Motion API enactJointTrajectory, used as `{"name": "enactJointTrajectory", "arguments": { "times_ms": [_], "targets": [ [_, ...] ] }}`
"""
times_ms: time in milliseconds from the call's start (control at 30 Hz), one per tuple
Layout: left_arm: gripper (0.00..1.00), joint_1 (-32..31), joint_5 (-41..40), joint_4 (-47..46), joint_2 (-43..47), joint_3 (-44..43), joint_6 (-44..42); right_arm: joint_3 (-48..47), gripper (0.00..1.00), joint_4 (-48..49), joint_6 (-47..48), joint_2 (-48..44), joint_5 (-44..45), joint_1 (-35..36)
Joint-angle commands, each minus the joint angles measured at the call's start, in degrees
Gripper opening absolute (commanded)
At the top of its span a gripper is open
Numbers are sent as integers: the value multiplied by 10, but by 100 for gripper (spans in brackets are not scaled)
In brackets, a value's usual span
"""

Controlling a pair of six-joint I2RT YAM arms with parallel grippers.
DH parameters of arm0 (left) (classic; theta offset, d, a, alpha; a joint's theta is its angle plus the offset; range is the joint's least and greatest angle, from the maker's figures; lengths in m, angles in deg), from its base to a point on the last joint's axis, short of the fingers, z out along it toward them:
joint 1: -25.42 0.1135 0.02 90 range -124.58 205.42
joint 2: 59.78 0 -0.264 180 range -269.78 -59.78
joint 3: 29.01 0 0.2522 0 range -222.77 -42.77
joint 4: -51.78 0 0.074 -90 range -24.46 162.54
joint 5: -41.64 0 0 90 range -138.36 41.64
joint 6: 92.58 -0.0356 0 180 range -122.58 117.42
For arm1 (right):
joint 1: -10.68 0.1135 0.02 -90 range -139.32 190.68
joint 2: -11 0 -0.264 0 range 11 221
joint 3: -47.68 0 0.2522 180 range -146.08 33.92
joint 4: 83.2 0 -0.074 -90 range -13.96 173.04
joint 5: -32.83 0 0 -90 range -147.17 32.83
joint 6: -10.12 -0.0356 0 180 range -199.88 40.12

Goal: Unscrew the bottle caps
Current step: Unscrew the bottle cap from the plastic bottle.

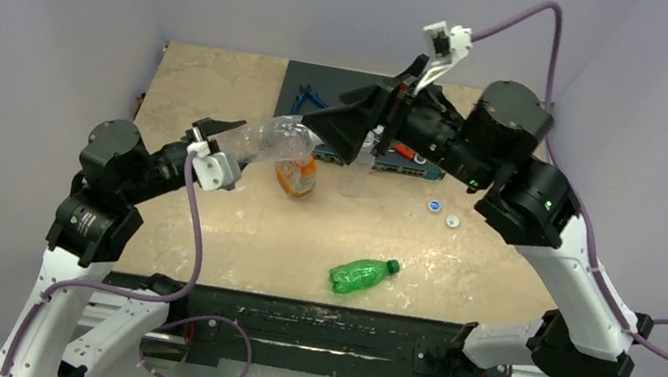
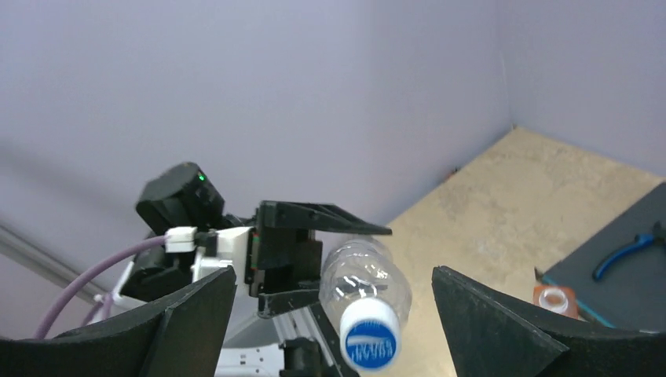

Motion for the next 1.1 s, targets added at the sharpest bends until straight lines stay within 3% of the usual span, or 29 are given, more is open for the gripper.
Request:
{"name": "enactJointTrajectory", "arguments": {
  "times_ms": [0,300,500,700,833,933,1067],
  "targets": [
    [35,1,-2,-97,9,8,217,34,99,84,24,-27,30,1],
    [34,1,20,-135,-7,-6,328,54,94,147,22,-22,51,2],
    [34,1,30,-139,-12,-7,343,46,87,183,12,0,38,1],
    [34,1,44,-134,-10,-1,331,48,64,218,8,14,42,3],
    [35,1,41,-136,-10,-3,337,77,39,248,5,9,38,4],
    [47,1,43,-144,-13,-1,365,87,26,250,3,12,30,5],
    [86,1,47,-172,-18,5,432,102,19,248,4,14,14,5]
  ]
}}
